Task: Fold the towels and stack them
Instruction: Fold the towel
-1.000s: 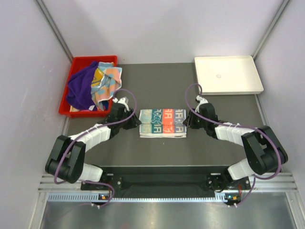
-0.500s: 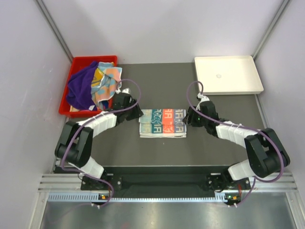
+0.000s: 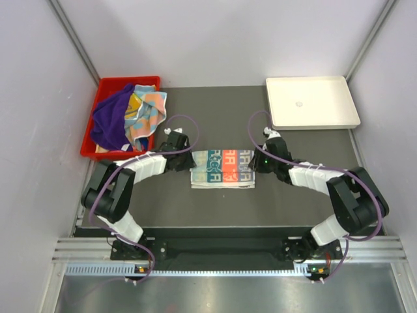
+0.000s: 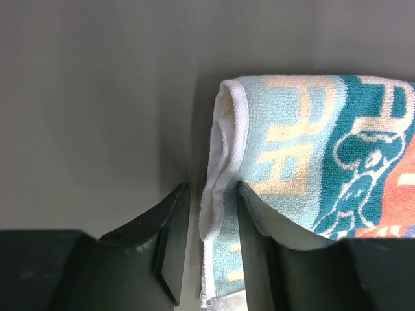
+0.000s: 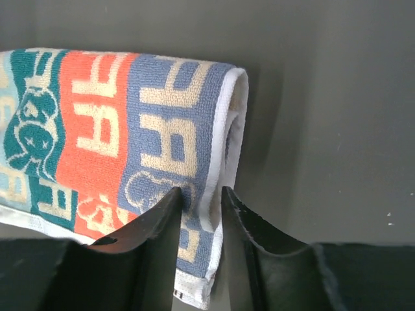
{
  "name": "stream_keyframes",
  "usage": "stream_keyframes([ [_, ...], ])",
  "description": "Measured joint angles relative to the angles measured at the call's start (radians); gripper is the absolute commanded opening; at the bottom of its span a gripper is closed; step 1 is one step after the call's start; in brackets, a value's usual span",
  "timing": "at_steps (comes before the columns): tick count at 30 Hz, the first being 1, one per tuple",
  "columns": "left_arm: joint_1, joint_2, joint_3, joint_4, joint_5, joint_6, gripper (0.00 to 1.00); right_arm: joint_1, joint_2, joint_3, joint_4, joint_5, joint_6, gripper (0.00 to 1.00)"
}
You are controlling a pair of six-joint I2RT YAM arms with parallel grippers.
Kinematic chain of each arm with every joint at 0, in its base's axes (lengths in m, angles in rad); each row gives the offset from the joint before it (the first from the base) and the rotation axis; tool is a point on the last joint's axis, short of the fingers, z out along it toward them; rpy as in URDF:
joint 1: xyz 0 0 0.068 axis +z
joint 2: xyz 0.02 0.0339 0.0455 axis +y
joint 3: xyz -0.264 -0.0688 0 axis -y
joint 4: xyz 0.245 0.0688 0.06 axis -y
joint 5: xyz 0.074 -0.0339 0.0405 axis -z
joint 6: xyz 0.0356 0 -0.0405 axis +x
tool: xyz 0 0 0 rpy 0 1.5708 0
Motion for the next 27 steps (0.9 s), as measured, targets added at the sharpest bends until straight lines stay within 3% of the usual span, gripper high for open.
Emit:
stream_keyframes([
  [2,0.0,0.0,0.0,-0.001,-0.003,0.0,0.39,0.0,0.0,-0.006,0.005,0.005,0.002,0.23],
  [7,0.0,0.0,0.0,-0.004,-0.005,0.003,0.36,0.001,0.0,-0.04,0.003,0.011,0.005,0.18],
  [20,0.0,-0.027,0.023,-0.068,0.014,0.038,0.41,0.002,-0.005,-0.046,-0.014,0.022,0.006,0.34],
  [27,0.0,-0.051,0.032,-0.1,0.04,0.048,0.39,0.002,-0.036,-0.046,-0.044,0.021,0.007,0.35],
])
